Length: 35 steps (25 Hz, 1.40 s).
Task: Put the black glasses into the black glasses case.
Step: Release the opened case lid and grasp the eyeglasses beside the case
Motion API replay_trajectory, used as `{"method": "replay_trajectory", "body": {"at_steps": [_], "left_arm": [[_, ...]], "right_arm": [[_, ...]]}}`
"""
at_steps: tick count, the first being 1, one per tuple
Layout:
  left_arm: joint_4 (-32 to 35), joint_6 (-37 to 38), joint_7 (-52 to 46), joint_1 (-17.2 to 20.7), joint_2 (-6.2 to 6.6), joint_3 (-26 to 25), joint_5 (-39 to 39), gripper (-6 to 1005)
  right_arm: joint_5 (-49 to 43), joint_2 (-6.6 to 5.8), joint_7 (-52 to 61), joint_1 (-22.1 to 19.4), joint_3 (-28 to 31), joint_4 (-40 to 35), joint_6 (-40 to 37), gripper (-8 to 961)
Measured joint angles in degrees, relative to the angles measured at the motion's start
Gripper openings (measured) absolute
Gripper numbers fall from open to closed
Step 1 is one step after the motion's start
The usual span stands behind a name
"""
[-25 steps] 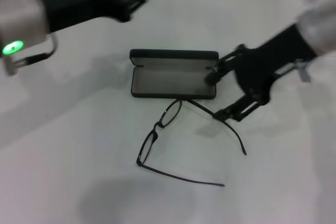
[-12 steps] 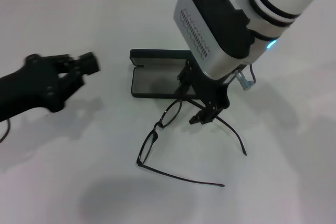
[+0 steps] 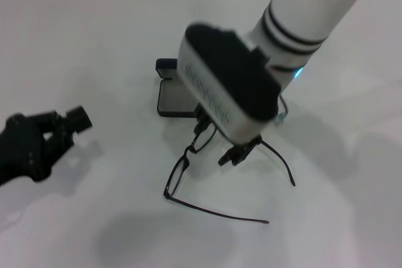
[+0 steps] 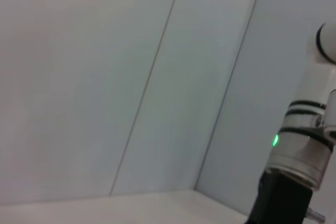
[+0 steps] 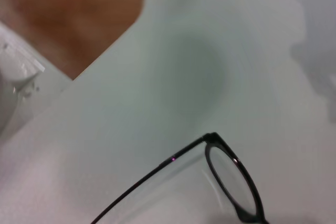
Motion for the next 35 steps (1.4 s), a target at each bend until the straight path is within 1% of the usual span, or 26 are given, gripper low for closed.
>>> {"method": "replay_trajectory", "body": {"at_steps": [2,3,4,11,14,17,20,24,30,35], "left_arm": [[-2.2,0.1,1.9,-0.1,0.00,-0.1,1.8,67],[-2.2,0.1,1.9,-0.1,0.00,-0.1,1.8,66],[-2.8,0.1,2.5,-0.2,-0.04,-0.1,2.2,66],[-4.8,-0.1,4.0,-0.3,-0.39,-0.3,2.5,63],[-5.6,-0.2,4.5,-0.3,-0.46,-0.3,2.5,62],[-6.6,-0.4,5.3,-0.5,-0.47,-0.4,2.5,60],[-7.0,-0.4,5.9,-0.6,-0.57,-0.4,2.5,59],[-7.5,-0.4,6.2,-0.6,-0.71,-0.5,2.5,57],[-7.7,-0.4,6.3,-0.2,-0.89,-0.6,2.5,55],[-7.7,-0.4,6.3,0.1,-0.97,-0.6,2.5,53]], "right_arm": [[0.6,0.00,-0.9,-0.2,-3.1,-1.0,2.4,625],[0.6,0.00,-0.9,-0.2,-3.1,-1.0,2.4,623],[0.8,-0.01,-2.1,-0.5,-5.2,-2.2,4.9,621],[0.8,0.00,-3.7,0.0,-6.0,-3.1,6.3,606],[0.9,0.00,-4.5,0.0,-7.1,-2.6,8.2,600],[1.2,0.00,-5.3,0.0,-9.9,-2.1,11.3,594],[2.0,0.00,-5.4,0.4,-14.1,-1.2,14.6,588],[3.1,0.00,-5.5,0.5,-15.4,-0.9,15.4,579],[3.2,0.00,-5.5,0.5,-15.7,-0.8,15.4,567],[4.1,0.00,-5.5,0.3,-16.3,-0.8,15.5,444]]}}
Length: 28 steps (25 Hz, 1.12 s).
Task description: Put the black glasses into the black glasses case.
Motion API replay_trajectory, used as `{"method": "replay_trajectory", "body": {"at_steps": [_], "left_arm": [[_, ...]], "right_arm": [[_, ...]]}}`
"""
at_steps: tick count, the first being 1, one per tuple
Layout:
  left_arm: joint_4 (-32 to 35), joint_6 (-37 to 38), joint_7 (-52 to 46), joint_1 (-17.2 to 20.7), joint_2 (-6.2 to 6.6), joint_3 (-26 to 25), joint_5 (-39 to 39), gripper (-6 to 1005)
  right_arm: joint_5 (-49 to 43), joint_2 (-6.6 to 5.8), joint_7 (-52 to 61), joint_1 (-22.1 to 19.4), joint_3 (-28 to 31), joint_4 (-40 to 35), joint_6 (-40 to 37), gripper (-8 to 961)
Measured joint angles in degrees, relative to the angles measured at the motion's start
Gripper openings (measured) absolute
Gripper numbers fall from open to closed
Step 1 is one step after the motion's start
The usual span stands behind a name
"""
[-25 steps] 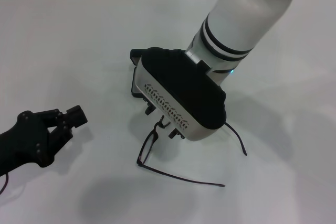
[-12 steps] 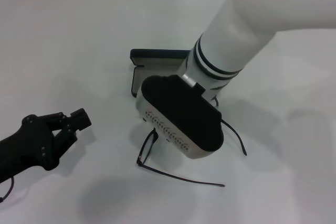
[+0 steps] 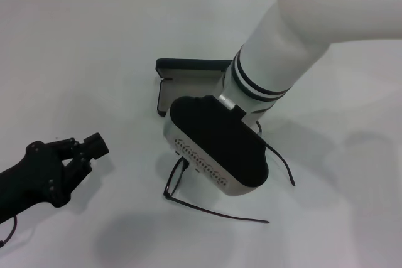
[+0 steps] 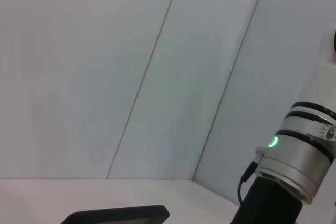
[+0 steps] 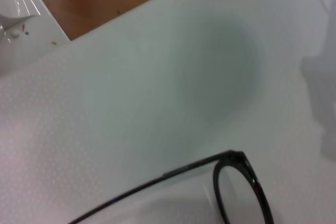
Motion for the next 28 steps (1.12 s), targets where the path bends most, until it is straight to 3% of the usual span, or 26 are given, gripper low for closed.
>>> {"method": "replay_trajectory", "body": {"at_steps": [6,17,21,24,28], "left_arm": [[-0.4,-0.1,0.0,0.1,-0.02,0.0,0.1,50],[-0.5,-0.2,0.1,0.7,-0.02,0.0,0.3,46],[-0.5,-0.2,0.1,0.7,-0.02,0.0,0.3,44],[-0.5,-0.1,0.1,0.7,-0.06,0.0,0.3,43],[-0.5,0.5,0.1,0.5,-0.09,-0.1,-0.2,41]], "right_arm": [[0.4,0.00,0.1,-0.2,-0.4,-0.4,0.2,384],[0.3,0.00,1.0,-0.7,-0.9,-0.8,0.2,125],[-0.2,0.01,2.0,-1.5,-0.6,-1.8,-0.6,116],[-1.6,0.01,2.4,-3.6,2.2,-3.9,-2.1,110],[-5.9,0.01,3.3,-12.4,12.8,-11.8,-4.1,106]]}}
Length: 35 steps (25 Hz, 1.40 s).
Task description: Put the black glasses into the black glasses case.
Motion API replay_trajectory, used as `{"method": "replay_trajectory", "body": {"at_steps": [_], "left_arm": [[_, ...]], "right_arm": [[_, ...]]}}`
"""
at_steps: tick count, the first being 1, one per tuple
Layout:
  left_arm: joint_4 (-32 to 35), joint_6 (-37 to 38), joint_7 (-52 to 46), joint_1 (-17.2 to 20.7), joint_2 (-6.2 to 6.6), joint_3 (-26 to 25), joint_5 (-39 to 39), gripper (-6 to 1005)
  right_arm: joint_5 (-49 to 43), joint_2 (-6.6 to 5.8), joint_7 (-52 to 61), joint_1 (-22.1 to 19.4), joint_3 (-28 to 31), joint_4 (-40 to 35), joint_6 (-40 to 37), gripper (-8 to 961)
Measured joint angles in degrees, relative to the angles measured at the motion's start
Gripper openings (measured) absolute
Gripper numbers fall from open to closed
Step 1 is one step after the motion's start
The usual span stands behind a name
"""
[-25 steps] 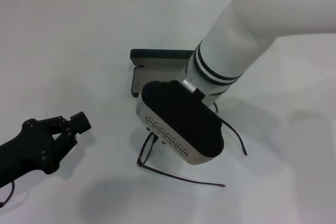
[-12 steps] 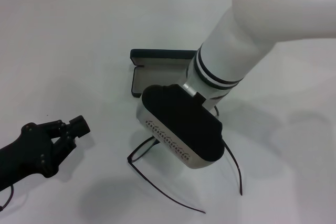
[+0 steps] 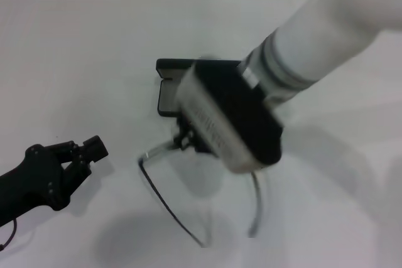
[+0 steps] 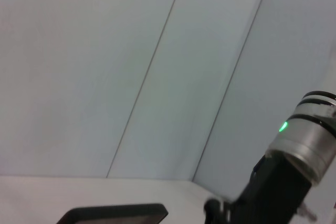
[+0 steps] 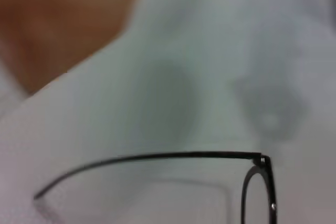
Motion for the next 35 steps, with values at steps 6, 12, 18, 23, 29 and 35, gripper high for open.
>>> {"method": "replay_trajectory", "body": {"at_steps": [6,12,18,23,29,35], "left_arm": [[0.0,6.6,-0.2,-2.4,-0.27,-4.2,-3.7,38],[0.0,13.5,0.8,-5.2,-0.71,-4.0,-10.8,36],[-0.1,13.9,0.2,-9.6,-0.70,4.2,-14.1,33],[-0.2,13.9,-0.9,-14.2,-0.77,14.0,-18.5,33],[-1.4,13.8,-0.2,-18.6,-0.88,20.6,-20.2,33],[-3.4,13.8,1.9,-18.1,-1.05,21.4,-26.1,34]], "right_arm": [[3.2,-0.11,0.8,-13.0,19.4,-11.6,-7.6,90],[19.1,-0.30,-0.6,-25.5,34.7,-14.8,-14.5,71],[37.3,-0.43,-6.4,-33.3,39.5,-9.7,-18.6,65],[45.9,-0.38,-14.6,-33.0,39.5,0.3,-22.1,64],[53.3,-0.66,-20.2,-28.7,39.7,13.0,-27.7,64],[52.3,-0.83,-20.7,-28.9,39.8,14.8,-28.6,64]]}}
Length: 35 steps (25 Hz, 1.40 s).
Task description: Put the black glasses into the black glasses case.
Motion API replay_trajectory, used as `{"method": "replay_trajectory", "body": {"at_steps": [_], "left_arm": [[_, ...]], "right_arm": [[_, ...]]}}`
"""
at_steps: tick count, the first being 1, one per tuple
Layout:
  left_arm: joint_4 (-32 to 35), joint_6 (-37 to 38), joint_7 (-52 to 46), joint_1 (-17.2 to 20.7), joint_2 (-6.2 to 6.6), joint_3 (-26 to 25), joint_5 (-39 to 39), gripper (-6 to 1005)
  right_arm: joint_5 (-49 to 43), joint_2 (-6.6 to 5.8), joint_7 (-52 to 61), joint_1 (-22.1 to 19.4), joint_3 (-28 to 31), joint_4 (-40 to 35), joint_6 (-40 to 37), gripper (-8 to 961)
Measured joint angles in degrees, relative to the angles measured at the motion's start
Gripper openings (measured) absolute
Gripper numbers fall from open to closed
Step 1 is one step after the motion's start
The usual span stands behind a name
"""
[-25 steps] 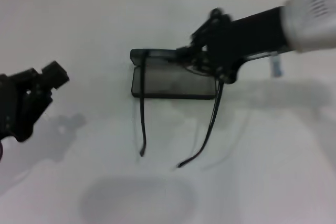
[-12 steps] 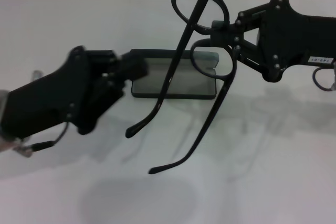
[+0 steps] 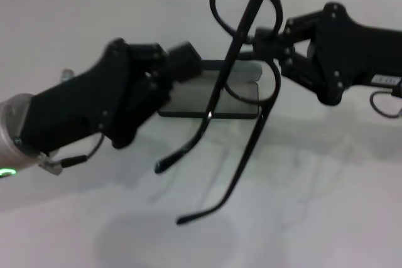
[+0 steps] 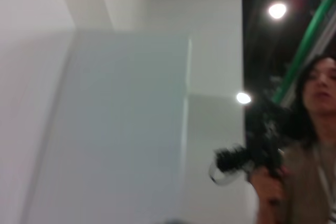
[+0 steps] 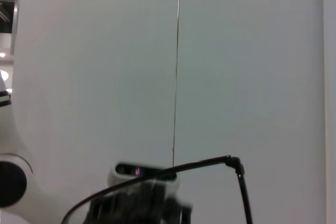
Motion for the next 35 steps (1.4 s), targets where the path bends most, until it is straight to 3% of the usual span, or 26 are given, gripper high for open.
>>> {"method": "replay_trajectory", "body": {"at_steps": [7,15,26,35], "left_arm": [[-1.9,0.0,3.4,1.1,0.25,0.1,-2.9,34],[-1.3,0.2,4.5,0.3,0.13,5.2,-3.2,34],[-10.2,-0.4,8.2,-3.4,0.13,6.2,-2.8,35],[-11.4,-3.9,8.5,-4.1,0.16,6.2,-2.5,35]], "right_arm": [[-1.0,0.12,-2.9,2.2,0.5,8.0,1.0,64],[-0.6,0.45,-4.1,7.7,0.3,15.6,3.7,65],[0.2,0.78,-4.1,9.5,-1.5,16.3,0.9,65],[1.3,0.74,-4.2,10.1,-1.6,16.4,-1.1,65]]}}
